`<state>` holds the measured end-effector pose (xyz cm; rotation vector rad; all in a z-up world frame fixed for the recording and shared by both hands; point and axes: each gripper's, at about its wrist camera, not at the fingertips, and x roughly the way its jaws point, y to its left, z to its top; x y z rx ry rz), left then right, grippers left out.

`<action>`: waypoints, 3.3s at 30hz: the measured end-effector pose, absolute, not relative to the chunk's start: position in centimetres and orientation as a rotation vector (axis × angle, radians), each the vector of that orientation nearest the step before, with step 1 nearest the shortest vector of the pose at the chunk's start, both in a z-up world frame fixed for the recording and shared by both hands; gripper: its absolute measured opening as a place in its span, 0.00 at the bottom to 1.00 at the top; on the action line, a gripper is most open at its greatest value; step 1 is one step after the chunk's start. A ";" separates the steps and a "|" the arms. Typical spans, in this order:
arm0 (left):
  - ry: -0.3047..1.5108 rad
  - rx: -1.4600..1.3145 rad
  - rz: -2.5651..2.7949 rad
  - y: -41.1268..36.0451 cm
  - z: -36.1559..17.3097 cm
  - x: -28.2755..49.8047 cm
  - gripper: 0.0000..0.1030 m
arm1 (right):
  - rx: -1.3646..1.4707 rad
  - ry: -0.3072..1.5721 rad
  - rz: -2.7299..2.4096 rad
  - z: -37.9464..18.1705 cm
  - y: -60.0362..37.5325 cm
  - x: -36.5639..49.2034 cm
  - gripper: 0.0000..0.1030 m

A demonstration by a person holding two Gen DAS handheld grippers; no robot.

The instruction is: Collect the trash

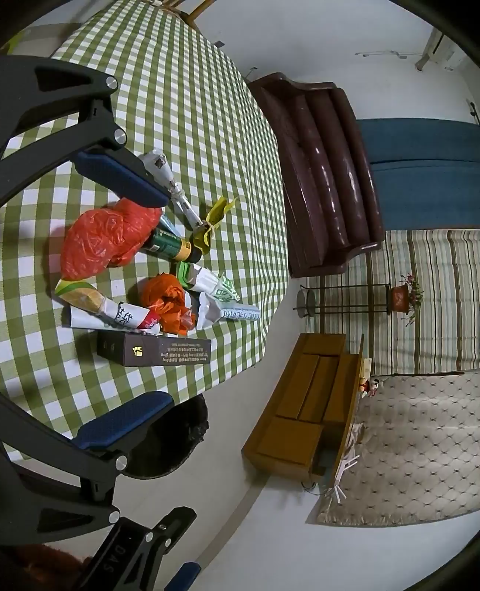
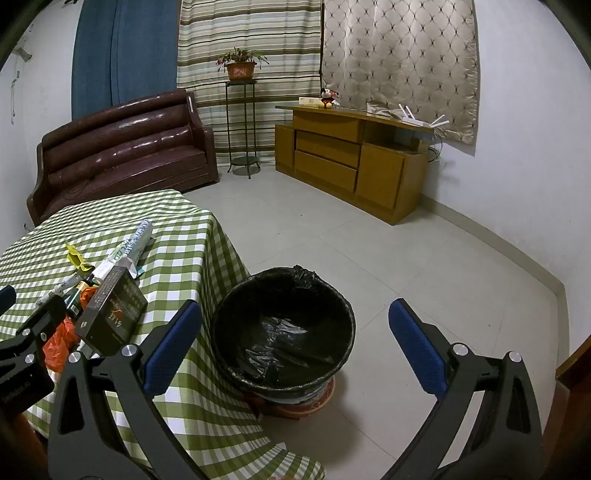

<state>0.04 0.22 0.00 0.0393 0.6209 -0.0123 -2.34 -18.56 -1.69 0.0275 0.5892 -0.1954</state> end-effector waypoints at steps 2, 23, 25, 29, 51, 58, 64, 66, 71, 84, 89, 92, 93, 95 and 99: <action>0.621 0.039 -0.013 0.4 0.0 -0.1 0.94 | 0.028 0.590 -0.195 -1.7 -18.6 -2.3 0.96; 0.623 0.042 -0.012 0.3 0.0 -0.1 0.94 | 0.027 0.588 -0.196 -1.6 -18.6 -2.4 0.96; 0.623 0.043 -0.012 0.4 0.0 -0.1 0.94 | 0.027 0.589 -0.195 -1.6 -18.6 -2.4 0.96; 0.624 0.043 -0.012 0.3 0.0 -0.1 0.94 | 0.027 0.588 -0.195 -1.6 -18.6 -2.4 0.96; 0.626 0.044 -0.011 0.4 -0.4 0.3 0.94 | 0.027 0.588 -0.196 -1.6 -18.6 -2.5 0.96; 0.627 0.045 -0.011 0.4 -0.4 0.3 0.94 | 0.026 0.588 -0.196 -1.7 -18.6 -2.5 0.96; 0.628 0.045 -0.012 0.4 -0.4 0.3 0.94 | 0.026 0.587 -0.196 -1.7 -18.6 -2.5 0.96; 0.627 0.046 -0.012 0.5 -0.4 0.3 0.94 | 0.026 0.588 -0.196 -1.7 -18.6 -2.5 0.96; 0.629 0.045 -0.011 0.4 -0.4 0.3 0.94 | 0.025 0.588 -0.196 -1.7 -18.6 -2.5 0.96; 0.630 0.045 -0.012 0.5 -0.4 0.3 0.94 | 0.025 0.588 -0.196 -1.7 -18.7 -2.5 0.96; 0.629 0.049 -0.008 0.5 -0.7 0.1 0.94 | 0.023 0.588 -0.197 -1.7 -18.5 -2.5 0.96; 0.639 0.046 -0.001 1.5 -1.1 -0.1 0.94 | 0.023 0.588 -0.196 -1.8 -18.5 -2.5 0.96; 0.644 0.045 0.001 2.1 -2.5 0.4 0.94 | 0.023 0.589 -0.197 -1.8 -18.4 -2.5 0.96; 0.653 0.044 0.009 3.2 -3.1 0.3 0.94 | 0.026 0.591 -0.196 -1.8 -18.4 -2.5 0.96; 0.660 0.054 0.018 4.8 -2.8 -0.2 0.94 | 0.023 0.597 -0.186 -1.9 -18.1 -2.4 0.96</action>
